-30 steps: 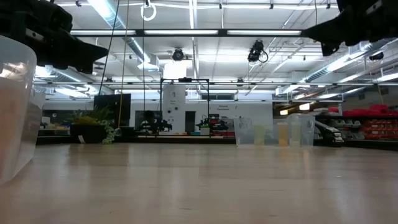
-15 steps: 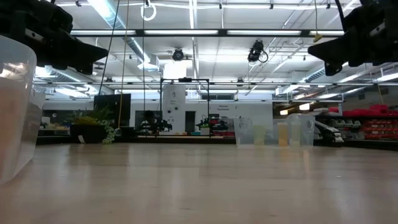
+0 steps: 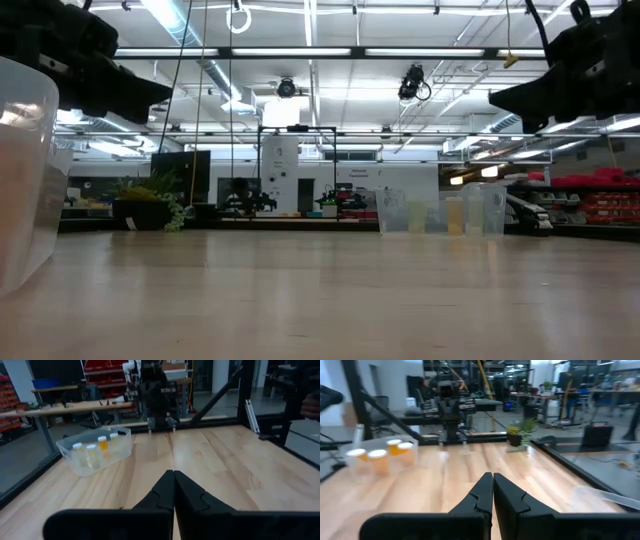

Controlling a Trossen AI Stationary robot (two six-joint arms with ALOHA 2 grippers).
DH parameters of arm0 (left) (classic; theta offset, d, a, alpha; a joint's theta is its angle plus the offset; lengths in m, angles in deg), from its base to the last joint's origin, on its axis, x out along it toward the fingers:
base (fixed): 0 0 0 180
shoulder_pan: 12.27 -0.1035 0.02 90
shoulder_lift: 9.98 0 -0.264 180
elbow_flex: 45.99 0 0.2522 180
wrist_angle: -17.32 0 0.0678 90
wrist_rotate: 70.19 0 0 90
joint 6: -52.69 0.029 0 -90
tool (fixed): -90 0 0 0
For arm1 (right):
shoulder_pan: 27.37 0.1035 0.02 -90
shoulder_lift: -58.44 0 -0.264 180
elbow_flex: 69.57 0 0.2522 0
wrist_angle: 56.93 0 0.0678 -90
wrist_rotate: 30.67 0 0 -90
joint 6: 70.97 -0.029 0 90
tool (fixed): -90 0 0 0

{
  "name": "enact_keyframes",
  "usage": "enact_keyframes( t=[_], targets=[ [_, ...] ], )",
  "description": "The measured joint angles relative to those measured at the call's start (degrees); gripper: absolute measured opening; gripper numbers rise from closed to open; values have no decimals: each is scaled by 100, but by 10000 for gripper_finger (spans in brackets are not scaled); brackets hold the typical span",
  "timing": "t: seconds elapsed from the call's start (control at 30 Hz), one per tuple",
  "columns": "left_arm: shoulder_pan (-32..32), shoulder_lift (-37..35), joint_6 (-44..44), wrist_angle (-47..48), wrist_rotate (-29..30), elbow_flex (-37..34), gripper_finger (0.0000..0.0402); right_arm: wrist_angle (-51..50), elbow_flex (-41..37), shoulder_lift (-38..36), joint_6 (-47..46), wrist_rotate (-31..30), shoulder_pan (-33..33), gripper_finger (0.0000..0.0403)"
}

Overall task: Pick and place medicine bottles into bin by pill shape (circle, oval)
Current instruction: Return to Home Position

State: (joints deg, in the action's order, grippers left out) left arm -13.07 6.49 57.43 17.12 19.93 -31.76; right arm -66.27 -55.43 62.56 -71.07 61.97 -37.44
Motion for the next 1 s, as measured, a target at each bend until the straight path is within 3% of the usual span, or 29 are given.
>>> enact_keyframes(
  t=[0.2,0.43,0.57,0.77,1.0],
  targets=[
    [0,0,-69,463,0,0,23,-118,0,0,16,-373,0,19],
    [0,2,-295,1180,4,-2,9,-377,7,31,162,-422,0,19],
    [2,2,-420,1258,15,0,13,-388,9,48,328,-429,0,19],
    [2,2,320,1216,13,-2,38,-395,11,46,585,-429,0,19],
    [2,1,332,1133,2,-4,43,-399,11,46,560,-429,0,19]
  ],
)
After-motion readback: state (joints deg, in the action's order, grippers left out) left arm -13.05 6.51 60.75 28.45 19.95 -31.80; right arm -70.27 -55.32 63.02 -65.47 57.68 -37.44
